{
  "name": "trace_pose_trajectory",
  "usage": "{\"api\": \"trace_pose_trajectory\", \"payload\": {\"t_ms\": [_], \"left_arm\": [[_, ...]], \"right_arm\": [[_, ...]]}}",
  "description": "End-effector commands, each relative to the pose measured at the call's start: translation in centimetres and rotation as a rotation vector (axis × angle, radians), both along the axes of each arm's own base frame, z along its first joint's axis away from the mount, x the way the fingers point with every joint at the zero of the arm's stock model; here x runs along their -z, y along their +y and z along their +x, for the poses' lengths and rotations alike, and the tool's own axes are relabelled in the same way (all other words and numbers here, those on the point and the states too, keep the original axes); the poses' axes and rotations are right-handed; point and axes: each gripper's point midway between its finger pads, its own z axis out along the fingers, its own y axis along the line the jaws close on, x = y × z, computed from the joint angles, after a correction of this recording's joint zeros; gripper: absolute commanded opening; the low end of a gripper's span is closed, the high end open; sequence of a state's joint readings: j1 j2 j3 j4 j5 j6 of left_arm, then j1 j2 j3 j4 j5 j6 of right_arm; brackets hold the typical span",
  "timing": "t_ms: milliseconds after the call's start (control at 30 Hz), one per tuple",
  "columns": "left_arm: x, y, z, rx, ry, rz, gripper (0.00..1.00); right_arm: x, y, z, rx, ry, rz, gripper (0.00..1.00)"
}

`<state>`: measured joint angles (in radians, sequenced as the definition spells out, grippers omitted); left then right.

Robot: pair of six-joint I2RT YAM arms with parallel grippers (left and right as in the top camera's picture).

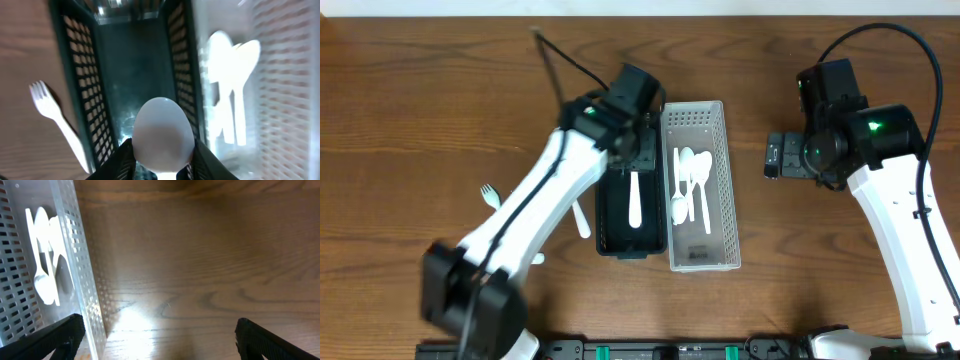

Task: Pack container
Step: 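Carry the spoon with the left gripper into the black tray, then return the left gripper to the white fork and grasp it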

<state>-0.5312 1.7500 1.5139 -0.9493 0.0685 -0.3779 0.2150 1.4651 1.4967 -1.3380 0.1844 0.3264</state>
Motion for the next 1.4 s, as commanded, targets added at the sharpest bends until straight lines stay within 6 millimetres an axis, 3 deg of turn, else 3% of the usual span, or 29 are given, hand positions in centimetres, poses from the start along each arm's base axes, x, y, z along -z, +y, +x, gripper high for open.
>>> {"api": "trace_pose_trajectory", "payload": {"t_ms": [0, 167, 233, 367, 467, 567, 700, 800, 900, 1033, 1133, 1367], "left_arm": [[3.2, 0.5, 0.1, -0.035, 0.078, 0.049, 0.15], [4.6, 0.6, 0.2, -0.036, 0.108, 0.066, 0.16], [4.5, 0.6, 0.2, -0.028, 0.105, 0.067, 0.33], [3.7, 0.6, 0.3, -0.005, 0.081, 0.061, 0.36], [1.3, 1.2, 1.0, -0.014, 0.014, 0.071, 0.47], [-2.3, 2.4, 1.8, -0.024, -0.082, 0.079, 0.67], [-7.8, 4.4, 1.9, -0.039, -0.198, 0.048, 0.72], [-11.2, 7.9, 2.0, -0.127, -0.285, 0.037, 0.73], [-12.6, 12.3, 2.2, -0.269, -0.312, 0.035, 0.78], [-10.8, 16.9, 2.3, -0.414, -0.237, 0.049, 0.79], [-7.2, 18.5, 2.3, -0.469, -0.135, 0.060, 0.83], [2.6, 18.4, 1.4, -0.553, 0.153, 0.105, 0.87]], "right_arm": [[0.0, -0.5, -0.2, -0.010, 0.012, -0.023, 0.99], [0.1, -0.5, -0.4, -0.010, 0.019, -0.024, 0.99], [0.1, -0.5, -0.4, -0.010, 0.018, -0.024, 0.99], [0.1, -0.5, -0.4, -0.010, 0.019, -0.024, 0.99], [0.1, -0.5, -0.4, -0.010, 0.019, -0.024, 0.99], [0.1, -0.5, -0.4, -0.010, 0.019, -0.024, 0.99], [0.1, -0.5, -0.4, -0.010, 0.019, -0.024, 0.99], [0.1, -0.5, -0.3, -0.010, 0.016, -0.023, 0.99], [0.1, -0.5, -0.3, -0.010, 0.015, -0.023, 0.99], [0.0, -0.5, -0.2, -0.010, 0.011, -0.022, 0.99], [0.0, -0.5, -0.1, -0.009, 0.005, -0.020, 0.99], [0.0, -0.5, -0.1, -0.009, 0.005, -0.020, 0.99]]}}
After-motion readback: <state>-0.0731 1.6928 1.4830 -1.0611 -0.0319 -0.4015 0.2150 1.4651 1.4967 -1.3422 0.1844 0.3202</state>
